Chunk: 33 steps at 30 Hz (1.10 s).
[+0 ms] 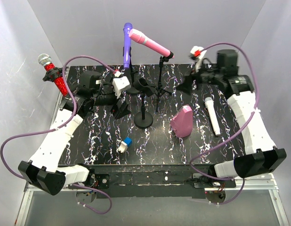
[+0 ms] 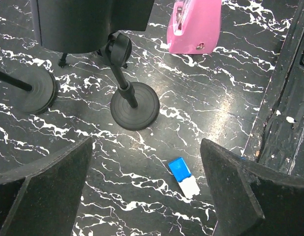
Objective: Remove the microphone from the stand
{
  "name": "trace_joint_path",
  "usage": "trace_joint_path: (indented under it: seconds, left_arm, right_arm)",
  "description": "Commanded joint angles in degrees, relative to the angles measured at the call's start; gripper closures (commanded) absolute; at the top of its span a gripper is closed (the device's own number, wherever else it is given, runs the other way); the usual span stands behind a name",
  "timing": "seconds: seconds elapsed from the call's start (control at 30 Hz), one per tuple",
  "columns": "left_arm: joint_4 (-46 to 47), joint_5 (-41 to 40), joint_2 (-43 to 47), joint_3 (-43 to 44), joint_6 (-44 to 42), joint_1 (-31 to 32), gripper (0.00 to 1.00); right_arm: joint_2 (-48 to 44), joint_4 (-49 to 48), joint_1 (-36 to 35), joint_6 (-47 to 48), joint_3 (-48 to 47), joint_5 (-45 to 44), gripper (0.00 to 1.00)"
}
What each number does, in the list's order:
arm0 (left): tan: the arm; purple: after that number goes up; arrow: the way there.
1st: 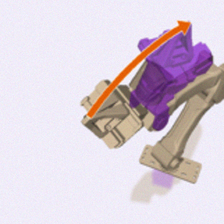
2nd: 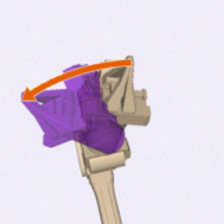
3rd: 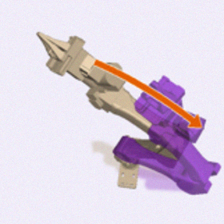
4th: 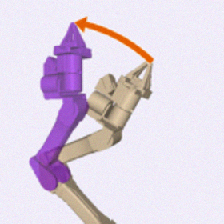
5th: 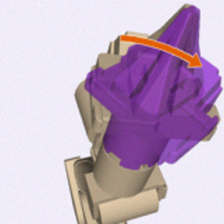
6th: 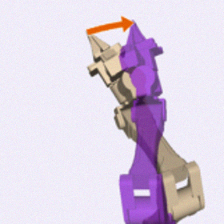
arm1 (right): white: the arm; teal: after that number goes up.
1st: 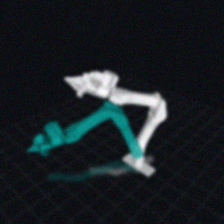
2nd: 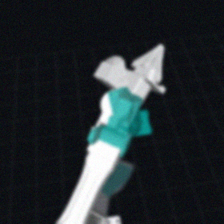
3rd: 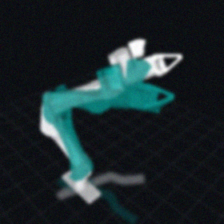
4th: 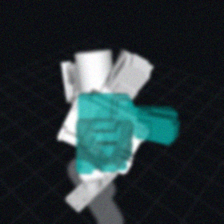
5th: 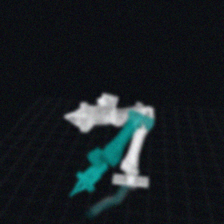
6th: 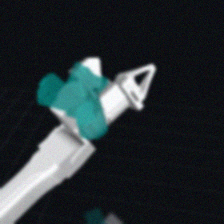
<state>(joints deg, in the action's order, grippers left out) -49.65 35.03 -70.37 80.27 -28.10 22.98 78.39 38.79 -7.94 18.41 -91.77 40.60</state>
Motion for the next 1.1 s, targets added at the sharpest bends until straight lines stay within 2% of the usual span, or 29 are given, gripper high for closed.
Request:
trace_joint_path:
  seconds: [0.0, 0.23, 0.5, 0.63, 0.83, 0.97, 1.07]
  left_arm:
    - [2.62, 1.37, 1.55, -1.07, 1.02, -0.31, 0.08]
    - [4.74, -3.47, 7.17, -6.08, 7.18, -0.31, 0.05]
    - [7.37, -4.44, 11.13, -11.44, 6.12, -0.31, 0.04]
    - [12.36, -1.9, 10.17, -14.69, 5.86, -0.31, 0.05]
    - [32.56, -3.74, 6.66, -23.48, 16.21, -0.31, 0.09]
    - [46.98, -0.49, 0.77, -28.23, 21.14, 0.04, 0.14]
    - [55.68, -0.31, -4.23, -29.9, 22.64, 0.4, 0.22]
  right_arm:
    - [3.07, -1.34, -11.02, 4.35, -4.2, 5.02, 0.19]
    - [10.37, -11.88, -20.26, -1.53, -8.77, 0.53, 0.12]
    - [18.19, -9.09, -23.43, 1.36, -15.37, 1.94, 0.12]
    - [20.57, -6.0, -23.52, 2.33, -16.34, 4.75, 0.21]
    - [19.44, -4.69, -23.52, 1.27, -14.76, 5.19, 0.58]
    - [17.07, -2.93, -23.43, 3.99, -11.78, 4.14, 0.63]
    - [16.97, 0.23, -23.52, 6.28, -11.94, 5.19, 0.66]
